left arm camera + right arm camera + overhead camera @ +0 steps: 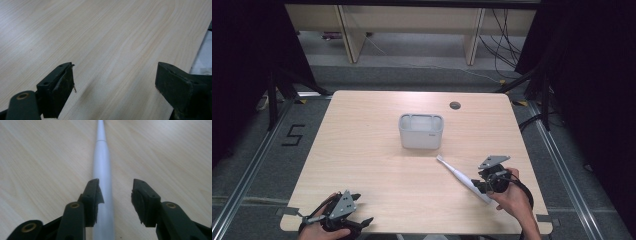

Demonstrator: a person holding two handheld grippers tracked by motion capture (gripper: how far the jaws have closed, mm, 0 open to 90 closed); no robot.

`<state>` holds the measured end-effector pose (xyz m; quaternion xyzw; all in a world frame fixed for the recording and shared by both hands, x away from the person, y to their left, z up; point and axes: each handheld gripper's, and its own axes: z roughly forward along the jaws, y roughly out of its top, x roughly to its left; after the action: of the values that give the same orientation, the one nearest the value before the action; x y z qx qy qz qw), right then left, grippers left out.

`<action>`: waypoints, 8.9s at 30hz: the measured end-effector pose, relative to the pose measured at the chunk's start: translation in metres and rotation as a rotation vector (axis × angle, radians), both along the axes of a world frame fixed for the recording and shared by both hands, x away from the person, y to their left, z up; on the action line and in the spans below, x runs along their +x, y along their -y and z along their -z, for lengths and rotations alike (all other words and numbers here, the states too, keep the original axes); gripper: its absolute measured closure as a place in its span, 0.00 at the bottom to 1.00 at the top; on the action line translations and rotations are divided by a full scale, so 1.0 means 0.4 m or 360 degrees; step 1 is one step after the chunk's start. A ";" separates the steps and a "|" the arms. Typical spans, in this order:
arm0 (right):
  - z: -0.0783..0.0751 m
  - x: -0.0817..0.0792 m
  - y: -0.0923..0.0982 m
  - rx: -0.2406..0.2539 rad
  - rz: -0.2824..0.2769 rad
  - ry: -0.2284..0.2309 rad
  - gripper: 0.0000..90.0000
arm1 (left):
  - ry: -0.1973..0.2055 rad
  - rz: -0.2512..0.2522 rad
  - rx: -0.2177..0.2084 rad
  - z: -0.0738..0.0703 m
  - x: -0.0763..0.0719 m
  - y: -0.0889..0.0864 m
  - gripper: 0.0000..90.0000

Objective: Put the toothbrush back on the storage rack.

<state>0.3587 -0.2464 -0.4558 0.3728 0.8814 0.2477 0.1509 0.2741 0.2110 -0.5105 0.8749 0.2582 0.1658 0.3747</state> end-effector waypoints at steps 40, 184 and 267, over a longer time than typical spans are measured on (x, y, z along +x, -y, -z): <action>0.046 0.138 -0.127 -0.0461 -0.0164 -0.0556 0.70 | 0.0010 -0.0011 0.0032 0.000 0.004 0.000 0.16; -0.122 0.397 -0.234 0.1009 0.0203 0.0605 0.74 | -0.0017 0.0009 -0.0042 0.003 0.001 0.007 0.16; -0.094 0.242 -0.140 0.0934 0.0158 0.0531 0.36 | -0.0005 0.0045 0.0030 -0.004 0.002 0.003 0.16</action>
<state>0.4554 -0.1903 -0.4181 0.3971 0.7165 0.5407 0.1913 0.2750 0.2100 -0.5089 0.8823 0.2449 0.1615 0.3682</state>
